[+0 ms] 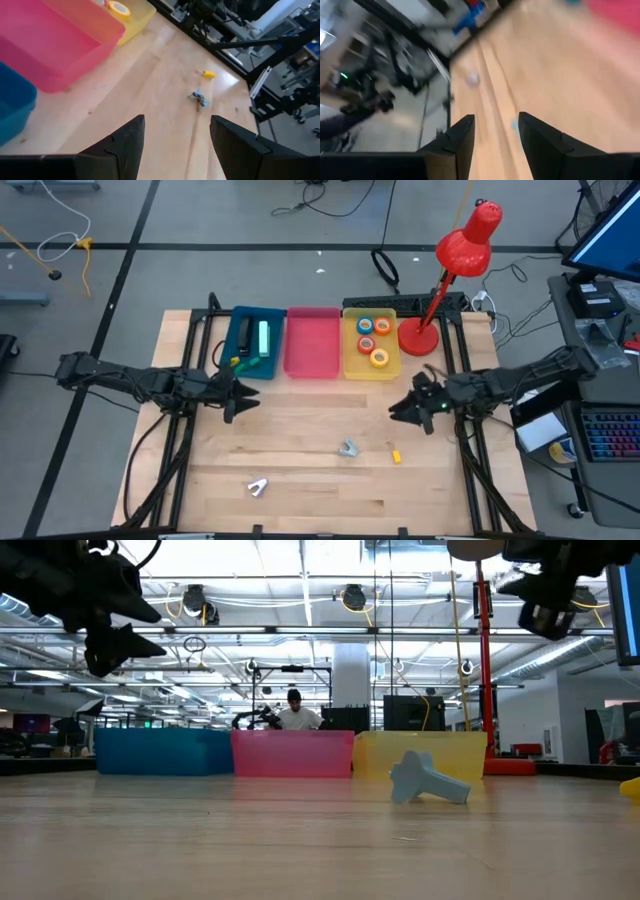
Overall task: Pick and place Stapler, Stapler remover, tape
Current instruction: Put the yellow stapler into the blue bin
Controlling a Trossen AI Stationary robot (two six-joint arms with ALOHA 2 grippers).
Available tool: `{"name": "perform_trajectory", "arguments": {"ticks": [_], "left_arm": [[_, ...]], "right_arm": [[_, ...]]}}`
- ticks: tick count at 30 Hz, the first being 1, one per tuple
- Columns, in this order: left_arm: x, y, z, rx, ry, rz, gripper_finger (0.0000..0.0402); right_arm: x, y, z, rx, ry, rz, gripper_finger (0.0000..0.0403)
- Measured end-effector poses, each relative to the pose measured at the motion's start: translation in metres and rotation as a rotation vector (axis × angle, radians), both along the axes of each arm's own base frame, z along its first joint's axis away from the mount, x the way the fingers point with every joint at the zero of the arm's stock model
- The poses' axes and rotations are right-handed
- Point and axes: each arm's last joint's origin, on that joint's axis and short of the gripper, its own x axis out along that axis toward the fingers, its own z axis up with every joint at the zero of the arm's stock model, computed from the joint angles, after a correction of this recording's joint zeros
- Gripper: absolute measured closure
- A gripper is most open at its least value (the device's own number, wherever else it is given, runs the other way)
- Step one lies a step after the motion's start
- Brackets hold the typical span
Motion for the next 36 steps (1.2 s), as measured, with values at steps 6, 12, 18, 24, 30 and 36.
{"name": "perform_trajectory", "arguments": {"ticks": [6, 12, 18, 24, 30, 36], "left_arm": [[0.000, 0.001, 0.000, 0.068, 0.000, 0.011, 0.0178], [0.000, 0.001, 0.000, 0.087, 0.002, 0.003, 0.0178], [0.000, 0.001, 0.000, 0.113, 0.003, -0.007, 0.0178], [0.000, 0.001, 0.000, 0.122, 0.004, -0.010, 0.0178], [0.000, 0.001, 0.000, 0.139, 0.005, -0.016, 0.0178], [0.000, 0.001, 0.000, 0.139, 0.006, -0.017, 0.0178]], "right_arm": [[0.006, 0.013, -0.001, 0.180, 0.401, 0.025, 0.0259], [0.014, 0.027, -0.020, 0.448, 0.711, -0.094, 0.0259], [0.020, 0.046, -0.040, 0.654, 0.956, -0.257, 0.0259], [0.022, 0.056, -0.049, 0.691, 1.030, -0.323, 0.0259], [0.026, 0.058, -0.047, 0.621, 0.964, -0.208, 0.0259], [0.028, 0.060, -0.044, 0.565, 0.905, -0.122, 0.0259]]}}
